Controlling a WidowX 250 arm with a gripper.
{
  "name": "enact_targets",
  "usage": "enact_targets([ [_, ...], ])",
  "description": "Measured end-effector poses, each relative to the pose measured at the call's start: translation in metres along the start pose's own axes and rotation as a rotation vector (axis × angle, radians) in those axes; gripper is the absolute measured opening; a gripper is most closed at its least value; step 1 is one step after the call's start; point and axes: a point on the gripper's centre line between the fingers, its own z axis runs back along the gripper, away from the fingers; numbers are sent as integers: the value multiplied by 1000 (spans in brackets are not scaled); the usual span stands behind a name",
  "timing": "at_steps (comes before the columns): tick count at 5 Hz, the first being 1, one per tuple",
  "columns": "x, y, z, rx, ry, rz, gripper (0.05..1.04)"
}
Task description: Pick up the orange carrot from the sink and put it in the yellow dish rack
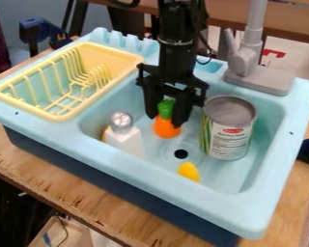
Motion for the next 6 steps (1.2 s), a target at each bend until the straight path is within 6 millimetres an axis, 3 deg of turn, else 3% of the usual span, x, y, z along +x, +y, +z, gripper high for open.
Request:
enact_targets([
  [1,0,7,31,-28,-73,29,647],
  [2,-15,29,75,-32,-172,113,647],
  [3,-24,50,99,-28,-222,160,647],
  [5,-35,100,91,63,-152,291,647],
  [6,-28,110,76,57,-131,307,647],
])
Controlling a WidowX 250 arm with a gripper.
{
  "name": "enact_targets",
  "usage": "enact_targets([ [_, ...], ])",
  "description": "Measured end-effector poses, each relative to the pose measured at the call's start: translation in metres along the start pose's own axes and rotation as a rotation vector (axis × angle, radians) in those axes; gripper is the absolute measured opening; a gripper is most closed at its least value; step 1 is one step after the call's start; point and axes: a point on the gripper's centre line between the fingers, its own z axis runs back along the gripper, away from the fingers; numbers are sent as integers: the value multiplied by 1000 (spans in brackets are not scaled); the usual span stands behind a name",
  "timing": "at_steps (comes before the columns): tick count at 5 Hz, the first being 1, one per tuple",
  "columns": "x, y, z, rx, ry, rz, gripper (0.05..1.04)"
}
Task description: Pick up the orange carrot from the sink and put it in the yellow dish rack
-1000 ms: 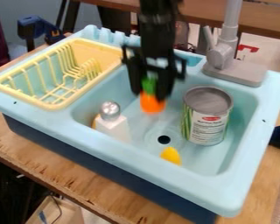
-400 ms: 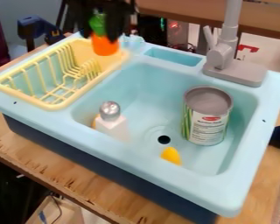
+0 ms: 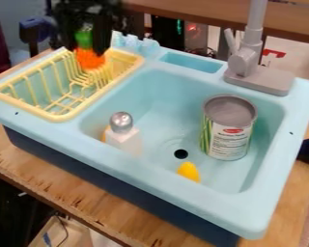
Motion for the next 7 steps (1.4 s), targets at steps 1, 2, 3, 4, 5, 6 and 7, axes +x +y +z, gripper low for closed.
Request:
enact_targets([
  [1,12,0,-7,3,11,4,647],
  [2,20,5,-24,-7,37,33,647],
  [3,22,1,-26,-34,33,40,647],
  [4,24,-1,-33,-38,51,50,647],
  [5,26,-4,-33,-61,39,44,647],
  [6,26,-11,-38,-94,57,46,647],
  [7,27,-16,-38,-124,51,47,647],
])
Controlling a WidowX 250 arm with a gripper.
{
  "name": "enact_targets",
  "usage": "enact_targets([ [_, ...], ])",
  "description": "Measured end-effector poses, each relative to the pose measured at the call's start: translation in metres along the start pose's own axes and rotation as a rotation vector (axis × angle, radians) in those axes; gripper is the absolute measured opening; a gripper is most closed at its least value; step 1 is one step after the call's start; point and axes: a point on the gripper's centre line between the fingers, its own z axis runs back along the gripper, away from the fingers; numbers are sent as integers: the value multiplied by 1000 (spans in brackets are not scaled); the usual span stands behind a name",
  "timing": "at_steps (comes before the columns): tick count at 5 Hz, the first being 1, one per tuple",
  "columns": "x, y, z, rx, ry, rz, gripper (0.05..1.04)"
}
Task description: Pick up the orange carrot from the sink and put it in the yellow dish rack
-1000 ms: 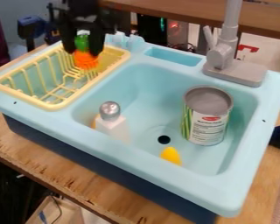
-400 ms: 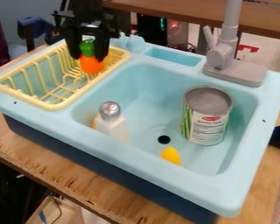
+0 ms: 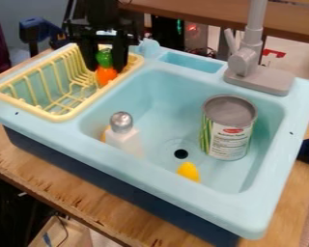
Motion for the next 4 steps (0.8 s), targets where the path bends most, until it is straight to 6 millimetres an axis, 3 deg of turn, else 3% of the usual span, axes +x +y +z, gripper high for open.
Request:
enact_targets([
  [1,2,-2,-4,-1,14,14,717],
  [2,6,-2,-5,5,18,25,964],
  [4,9,-3,-4,-13,19,22,991],
])
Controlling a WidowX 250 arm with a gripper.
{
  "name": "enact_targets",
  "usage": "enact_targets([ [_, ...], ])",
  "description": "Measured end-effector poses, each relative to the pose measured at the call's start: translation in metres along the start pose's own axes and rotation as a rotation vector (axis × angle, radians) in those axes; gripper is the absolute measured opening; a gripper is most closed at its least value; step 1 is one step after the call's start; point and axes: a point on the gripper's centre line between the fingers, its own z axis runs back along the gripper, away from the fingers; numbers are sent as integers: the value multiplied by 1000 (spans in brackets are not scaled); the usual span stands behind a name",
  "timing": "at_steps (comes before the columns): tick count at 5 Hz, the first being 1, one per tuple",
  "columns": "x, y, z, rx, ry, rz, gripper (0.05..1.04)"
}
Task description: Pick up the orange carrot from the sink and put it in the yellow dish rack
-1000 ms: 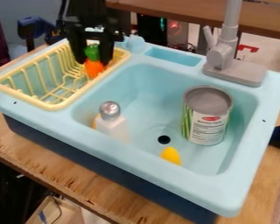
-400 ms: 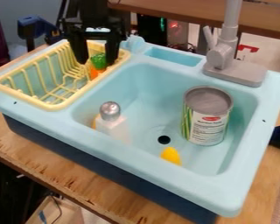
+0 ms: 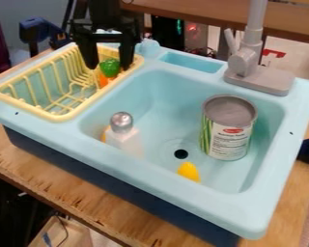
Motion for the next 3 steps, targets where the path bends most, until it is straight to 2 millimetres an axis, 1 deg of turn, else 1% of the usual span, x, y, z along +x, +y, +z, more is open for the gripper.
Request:
enact_targets([
  [1,-14,-2,16,-20,-25,-4,992],
  [2,-39,-5,42,-39,-85,-17,993],
  [3,-64,-15,52,-20,-90,-66,994],
])
